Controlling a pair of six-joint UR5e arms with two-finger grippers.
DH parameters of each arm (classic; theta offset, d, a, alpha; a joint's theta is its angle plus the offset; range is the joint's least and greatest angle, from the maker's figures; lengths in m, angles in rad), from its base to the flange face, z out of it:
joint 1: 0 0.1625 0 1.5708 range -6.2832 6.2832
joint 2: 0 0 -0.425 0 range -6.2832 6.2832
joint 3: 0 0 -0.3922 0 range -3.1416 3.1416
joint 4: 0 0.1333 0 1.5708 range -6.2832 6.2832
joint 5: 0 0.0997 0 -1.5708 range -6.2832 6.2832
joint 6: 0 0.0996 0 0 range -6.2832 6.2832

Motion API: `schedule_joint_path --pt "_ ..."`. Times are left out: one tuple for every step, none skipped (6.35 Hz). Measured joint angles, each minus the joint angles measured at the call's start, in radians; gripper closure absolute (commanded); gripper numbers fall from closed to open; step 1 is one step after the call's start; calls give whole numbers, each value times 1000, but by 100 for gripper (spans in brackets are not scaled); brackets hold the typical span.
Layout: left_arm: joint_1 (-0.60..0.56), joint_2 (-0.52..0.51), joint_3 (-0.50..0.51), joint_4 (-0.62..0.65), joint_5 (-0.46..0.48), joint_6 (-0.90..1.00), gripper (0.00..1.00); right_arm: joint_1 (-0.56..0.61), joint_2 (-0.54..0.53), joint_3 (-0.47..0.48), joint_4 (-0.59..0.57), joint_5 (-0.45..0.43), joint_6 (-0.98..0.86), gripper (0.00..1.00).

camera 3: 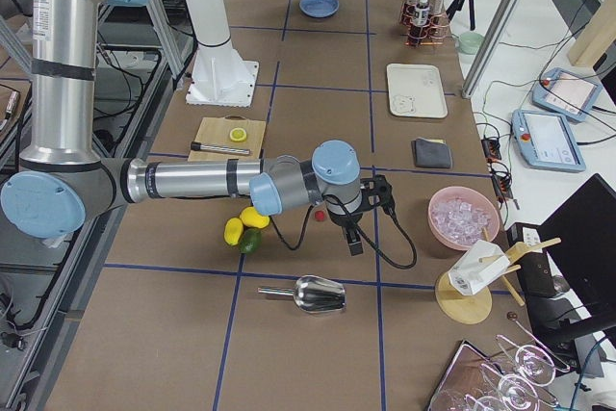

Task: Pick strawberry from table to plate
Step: 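Lower the left gripper to the rim of the light blue plate and grip it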

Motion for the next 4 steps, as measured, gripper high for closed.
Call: schedule_joint_path --pt "1 -1 0 0 0 2 100 0 -1 0 0 0 0 0" --pt "1 -1 -10 -1 -4 1 100 0 -1 0 0 0 1 0" --pt "0 -8 -41 13 -9 -11 100 0 -1 0 0 1 3 0" --pt "0 -37 -106 87 -21 -45 100 0 -2 1 0 2 4 0"
